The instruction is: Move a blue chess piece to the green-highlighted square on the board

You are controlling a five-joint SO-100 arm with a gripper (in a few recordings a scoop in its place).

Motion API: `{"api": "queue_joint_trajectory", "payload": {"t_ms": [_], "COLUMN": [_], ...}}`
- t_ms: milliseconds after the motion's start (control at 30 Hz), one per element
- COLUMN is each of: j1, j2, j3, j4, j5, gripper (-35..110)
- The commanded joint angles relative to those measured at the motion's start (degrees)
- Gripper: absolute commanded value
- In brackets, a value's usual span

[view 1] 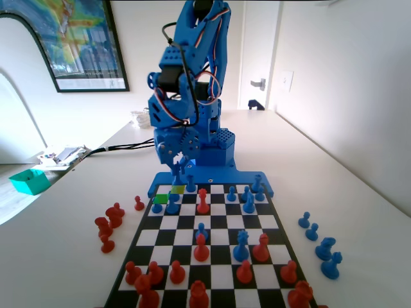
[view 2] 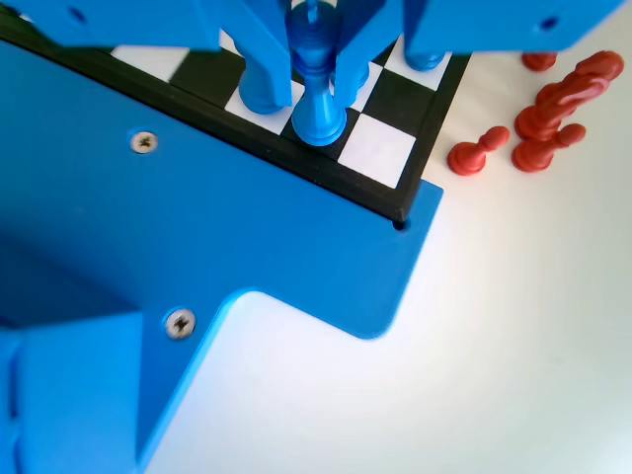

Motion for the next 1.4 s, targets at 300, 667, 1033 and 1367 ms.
{"api": "queue_joint_trajectory", "payload": {"t_ms": [300, 667, 1033, 1367], "j1": [4.6, 2.9, 1.1, 2.4], "j2": [-6.1, -17.7, -23.7, -23.4], "j3": [-20.7, -29.0, -24.9, -22.8], "j4": [18.5, 13.6, 1.3, 1.1], "j5": [-2.6, 5.3, 8.2, 4.5], "gripper": [1, 1, 1, 1]}}
